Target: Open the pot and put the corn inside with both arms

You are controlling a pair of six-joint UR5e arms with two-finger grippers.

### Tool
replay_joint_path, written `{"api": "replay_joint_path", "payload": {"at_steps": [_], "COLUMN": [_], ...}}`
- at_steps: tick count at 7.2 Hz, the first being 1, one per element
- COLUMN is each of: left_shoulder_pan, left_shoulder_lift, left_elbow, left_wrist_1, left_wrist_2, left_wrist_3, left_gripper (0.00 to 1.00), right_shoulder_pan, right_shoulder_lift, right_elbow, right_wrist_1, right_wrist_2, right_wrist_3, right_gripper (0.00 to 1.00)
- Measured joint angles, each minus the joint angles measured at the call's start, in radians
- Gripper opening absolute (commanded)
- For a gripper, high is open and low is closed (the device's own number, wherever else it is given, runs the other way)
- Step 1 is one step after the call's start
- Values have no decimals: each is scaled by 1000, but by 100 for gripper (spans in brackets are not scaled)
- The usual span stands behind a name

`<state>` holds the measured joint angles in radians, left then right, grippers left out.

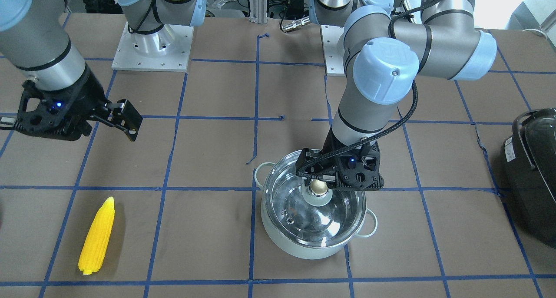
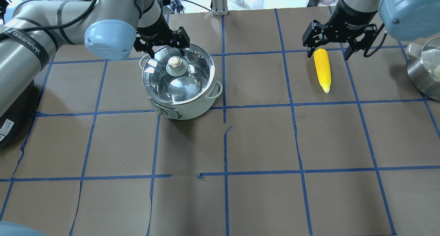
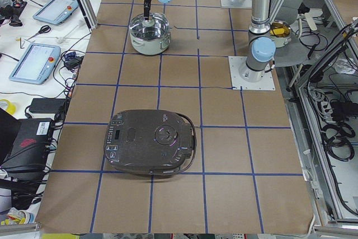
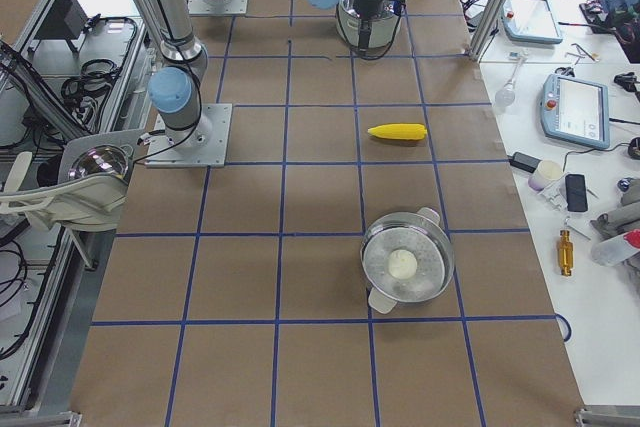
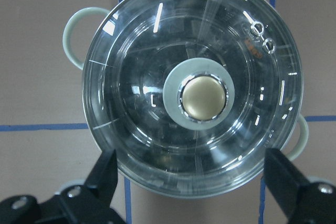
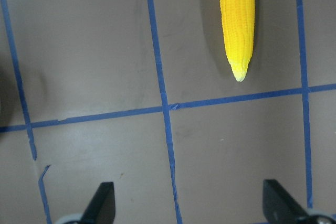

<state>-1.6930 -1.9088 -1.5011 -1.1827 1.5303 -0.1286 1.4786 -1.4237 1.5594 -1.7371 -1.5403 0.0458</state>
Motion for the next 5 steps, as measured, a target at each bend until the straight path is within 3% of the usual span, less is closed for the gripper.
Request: {"api": "replay_joint_path", "payload": {"at_steps": [3,5], "left_shoulder_pan": [-4,-5], "left_shoulder_lift": [-36,-57], "left_elbow": [-4,-4], "left_wrist_1": [10,30], "left_wrist_2": [-5,-5], "left_wrist_3": [-15,-17], "left_gripper": [94,85], "right_shoulder_pan": [-38,-54], "right_shoulder_lift": [176,268], "right_elbow": [3,19], "right_wrist_1": [-230,-333], "right_wrist_2": [-22,-48], "right_wrist_3": [-3,-4], "right_gripper": [100,100]}}
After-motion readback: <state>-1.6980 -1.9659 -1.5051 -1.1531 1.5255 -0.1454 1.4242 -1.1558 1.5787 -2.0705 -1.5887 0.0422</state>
